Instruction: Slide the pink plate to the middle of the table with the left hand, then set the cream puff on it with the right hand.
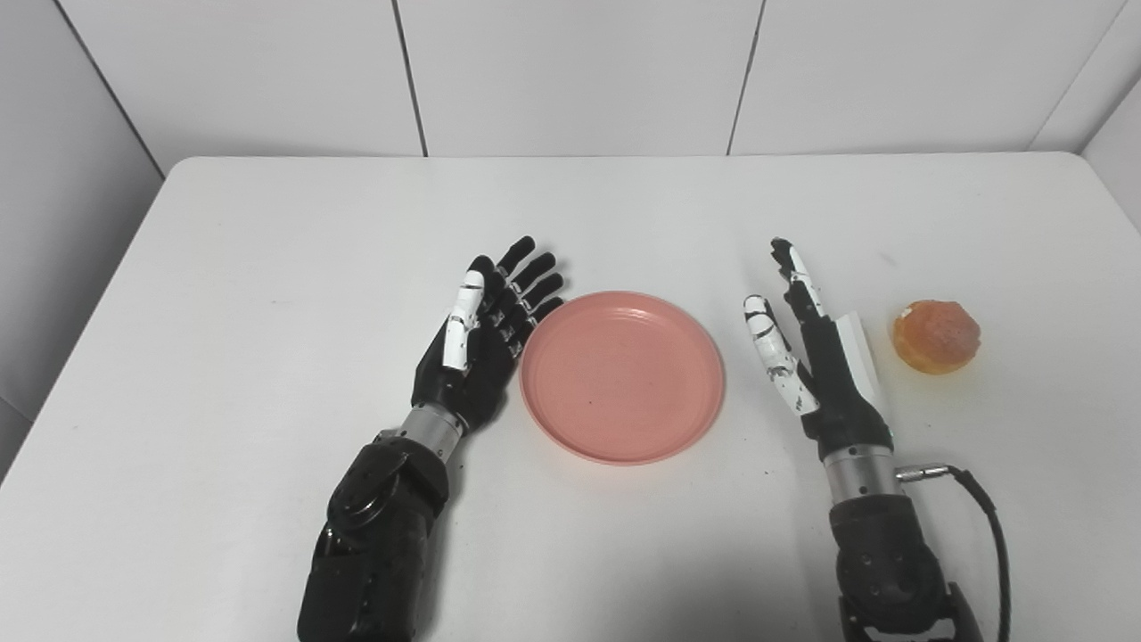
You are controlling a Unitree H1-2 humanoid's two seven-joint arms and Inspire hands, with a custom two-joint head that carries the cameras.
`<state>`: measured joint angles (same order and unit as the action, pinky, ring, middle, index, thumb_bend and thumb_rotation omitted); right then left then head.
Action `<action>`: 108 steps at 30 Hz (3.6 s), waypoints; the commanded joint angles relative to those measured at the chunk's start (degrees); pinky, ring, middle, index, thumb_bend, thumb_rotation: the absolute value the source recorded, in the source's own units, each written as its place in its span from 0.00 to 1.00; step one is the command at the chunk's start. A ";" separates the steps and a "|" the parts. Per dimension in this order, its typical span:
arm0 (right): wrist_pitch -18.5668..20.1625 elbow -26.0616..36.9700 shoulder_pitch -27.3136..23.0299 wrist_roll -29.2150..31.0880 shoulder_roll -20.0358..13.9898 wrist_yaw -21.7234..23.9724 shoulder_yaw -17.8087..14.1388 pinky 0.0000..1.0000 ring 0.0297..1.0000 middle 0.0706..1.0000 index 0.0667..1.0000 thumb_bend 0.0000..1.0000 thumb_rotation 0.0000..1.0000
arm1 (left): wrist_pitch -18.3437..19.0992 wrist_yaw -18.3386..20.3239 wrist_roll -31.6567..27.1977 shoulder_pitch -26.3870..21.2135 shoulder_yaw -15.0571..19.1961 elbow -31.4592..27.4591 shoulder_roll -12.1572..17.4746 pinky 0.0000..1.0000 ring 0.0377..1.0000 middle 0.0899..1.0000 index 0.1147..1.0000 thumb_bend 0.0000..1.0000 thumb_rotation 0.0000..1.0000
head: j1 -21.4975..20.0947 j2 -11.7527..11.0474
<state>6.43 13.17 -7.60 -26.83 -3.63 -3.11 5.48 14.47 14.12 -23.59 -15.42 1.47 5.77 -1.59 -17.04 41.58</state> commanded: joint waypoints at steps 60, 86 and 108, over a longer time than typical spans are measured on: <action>16.95 4.64 -4.27 -16.64 -25.45 16.25 -12.52 0.79 0.89 0.93 0.93 0.92 0.58 | 2.04 3.46 -7.05 -2.03 6.88 14.46 5.79 0.95 0.91 0.91 0.90 0.40 1.00 | -21.34 -4.02; 18.59 -3.33 -8.09 -14.05 -24.60 16.14 -6.93 0.74 0.86 0.91 0.91 0.94 0.50 | 2.33 3.93 -6.75 -0.92 5.77 11.94 6.20 0.97 0.93 0.93 0.92 0.42 1.00 | -19.95 -1.29; 18.57 -7.10 -8.30 -11.98 -25.61 15.01 -6.05 0.76 0.87 0.91 0.90 0.93 0.41 | 2.82 3.84 -6.87 -0.52 5.38 10.67 6.41 0.97 0.93 0.93 0.92 0.43 1.00 | -19.88 -0.06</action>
<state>25.67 5.83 -14.16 -39.11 -27.84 13.08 -0.03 12.55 20.59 -32.25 -19.28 7.11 14.38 4.18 -37.00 41.48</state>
